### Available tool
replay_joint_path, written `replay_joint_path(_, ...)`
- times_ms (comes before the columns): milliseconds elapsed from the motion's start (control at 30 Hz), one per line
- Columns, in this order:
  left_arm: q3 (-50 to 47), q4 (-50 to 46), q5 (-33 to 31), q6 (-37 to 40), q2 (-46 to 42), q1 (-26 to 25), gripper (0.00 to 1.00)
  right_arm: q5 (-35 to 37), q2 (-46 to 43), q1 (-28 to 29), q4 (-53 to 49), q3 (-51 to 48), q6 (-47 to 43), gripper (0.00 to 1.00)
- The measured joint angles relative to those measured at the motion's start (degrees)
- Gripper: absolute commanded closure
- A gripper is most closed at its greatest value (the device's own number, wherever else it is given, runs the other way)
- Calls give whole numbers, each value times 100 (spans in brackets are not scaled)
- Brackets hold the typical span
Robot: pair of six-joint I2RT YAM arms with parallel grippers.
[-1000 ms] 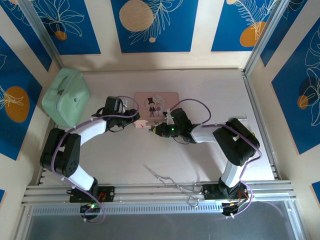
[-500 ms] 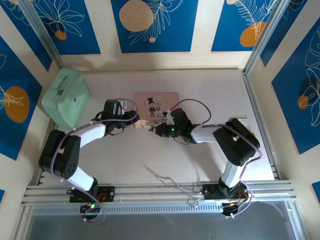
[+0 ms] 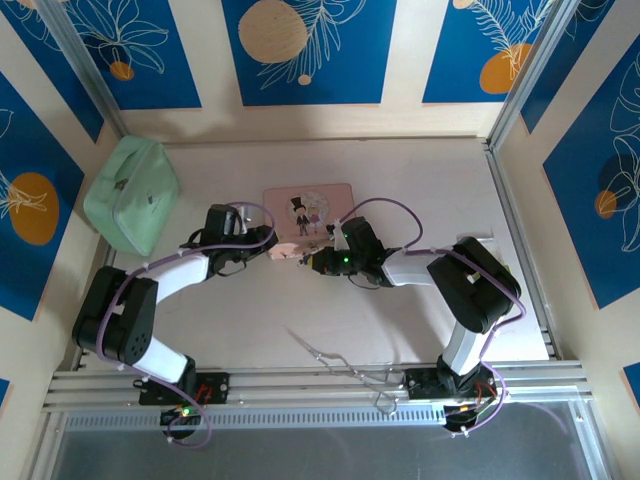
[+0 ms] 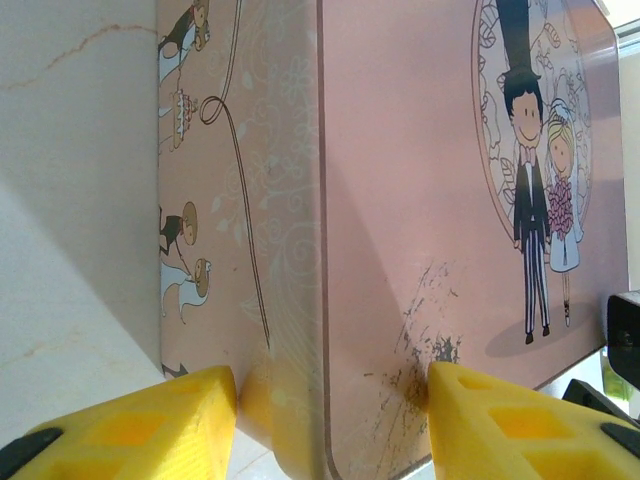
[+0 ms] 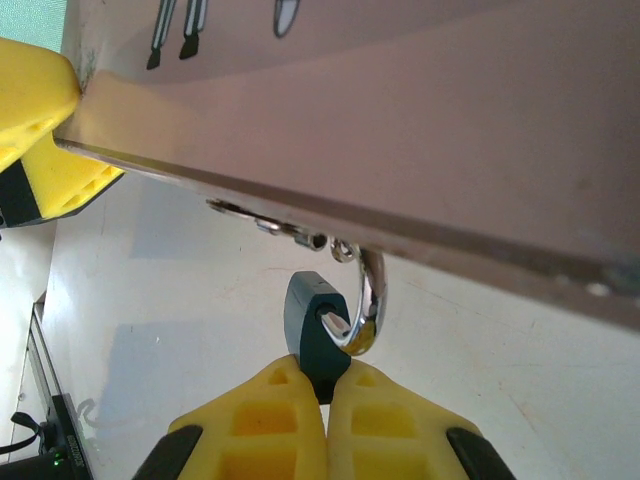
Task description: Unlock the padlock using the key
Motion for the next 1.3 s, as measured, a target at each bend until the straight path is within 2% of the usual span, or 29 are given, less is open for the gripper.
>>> replay_joint_path(467, 378, -822, -22, 20, -39, -13, 45, 37, -15, 0, 28, -33, 0, 100)
replay_joint_path(1300, 487, -691, 92, -151, 168, -44, 47, 149, -46, -11, 146, -129, 7, 100)
